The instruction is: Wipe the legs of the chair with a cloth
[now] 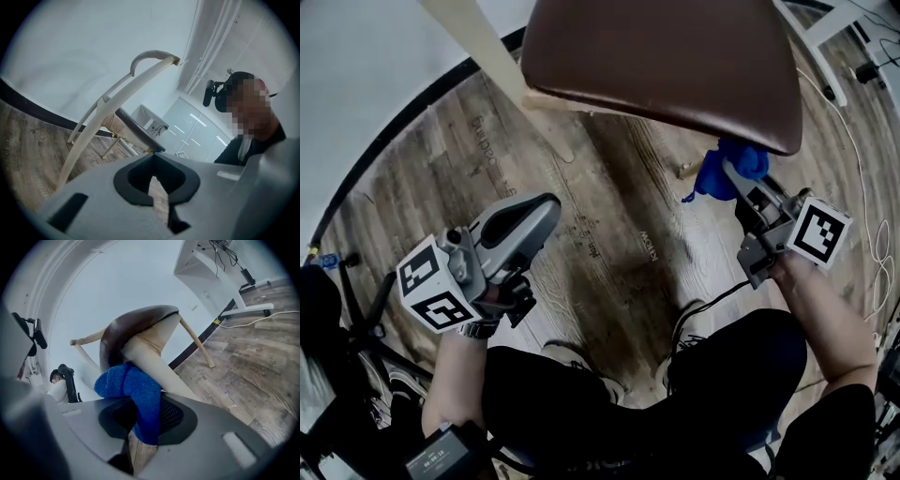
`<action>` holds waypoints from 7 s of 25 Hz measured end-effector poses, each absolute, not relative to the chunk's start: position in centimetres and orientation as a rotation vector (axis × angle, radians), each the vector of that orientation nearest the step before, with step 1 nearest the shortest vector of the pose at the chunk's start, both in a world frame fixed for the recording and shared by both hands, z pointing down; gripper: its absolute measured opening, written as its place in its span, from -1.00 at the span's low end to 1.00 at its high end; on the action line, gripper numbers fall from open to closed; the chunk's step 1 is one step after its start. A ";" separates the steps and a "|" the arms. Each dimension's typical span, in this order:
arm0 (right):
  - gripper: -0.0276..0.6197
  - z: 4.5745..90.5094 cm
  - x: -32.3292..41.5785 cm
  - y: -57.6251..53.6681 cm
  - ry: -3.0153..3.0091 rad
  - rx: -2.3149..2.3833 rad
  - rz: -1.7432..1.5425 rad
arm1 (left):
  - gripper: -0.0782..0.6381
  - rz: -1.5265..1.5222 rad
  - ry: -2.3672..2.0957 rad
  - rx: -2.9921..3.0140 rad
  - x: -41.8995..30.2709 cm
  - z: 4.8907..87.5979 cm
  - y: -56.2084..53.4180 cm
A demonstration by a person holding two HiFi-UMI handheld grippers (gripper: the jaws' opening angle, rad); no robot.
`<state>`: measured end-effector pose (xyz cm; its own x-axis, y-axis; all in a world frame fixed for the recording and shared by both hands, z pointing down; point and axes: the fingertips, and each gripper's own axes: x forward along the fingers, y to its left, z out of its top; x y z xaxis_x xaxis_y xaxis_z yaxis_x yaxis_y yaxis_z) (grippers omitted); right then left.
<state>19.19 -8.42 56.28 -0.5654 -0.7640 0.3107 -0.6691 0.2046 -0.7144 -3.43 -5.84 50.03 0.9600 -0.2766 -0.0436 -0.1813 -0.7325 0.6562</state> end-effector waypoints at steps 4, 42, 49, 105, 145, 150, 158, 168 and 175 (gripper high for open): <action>-0.62 57.9 19.5 -8.5 2.352 -1.370 -1.347 | -0.79 -0.151 -0.335 2.400 -3.2 50.3 -6.2; -0.62 70.9 22.4 -7.3 2.641 -1.565 -1.542 | -0.79 -0.105 -0.320 2.440 -4.0 50.8 -5.2; -0.61 60.0 22.5 -7.5 2.781 -1.562 -1.233 | -0.79 -0.164 -0.285 2.459 -3.4 49.4 -4.8; -0.62 -8.5 5.3 14.5 2.575 -1.339 -1.001 | -0.79 0.179 -0.266 2.471 -6.3 -5.6 18.0; -0.62 -13.3 12.4 37.7 2.835 -0.913 -0.910 | -0.79 0.087 -0.441 2.478 6.1 -10.8 38.1; -0.62 -13.7 13.3 38.3 2.813 -0.899 -0.928 | -0.79 0.083 -0.422 2.461 7.2 -10.9 37.9; -0.62 -13.8 14.0 39.1 2.821 -0.915 -0.940 | -0.79 0.071 -0.402 2.451 8.0 -11.2 38.1; -0.62 -13.9 14.1 39.2 2.836 -0.892 -0.954 | -0.79 0.063 -0.407 2.435 8.3 -11.3 37.9; -0.62 -13.7 14.1 39.4 2.831 -0.885 -0.964 | -0.79 0.074 -0.407 2.432 8.4 -11.2 38.0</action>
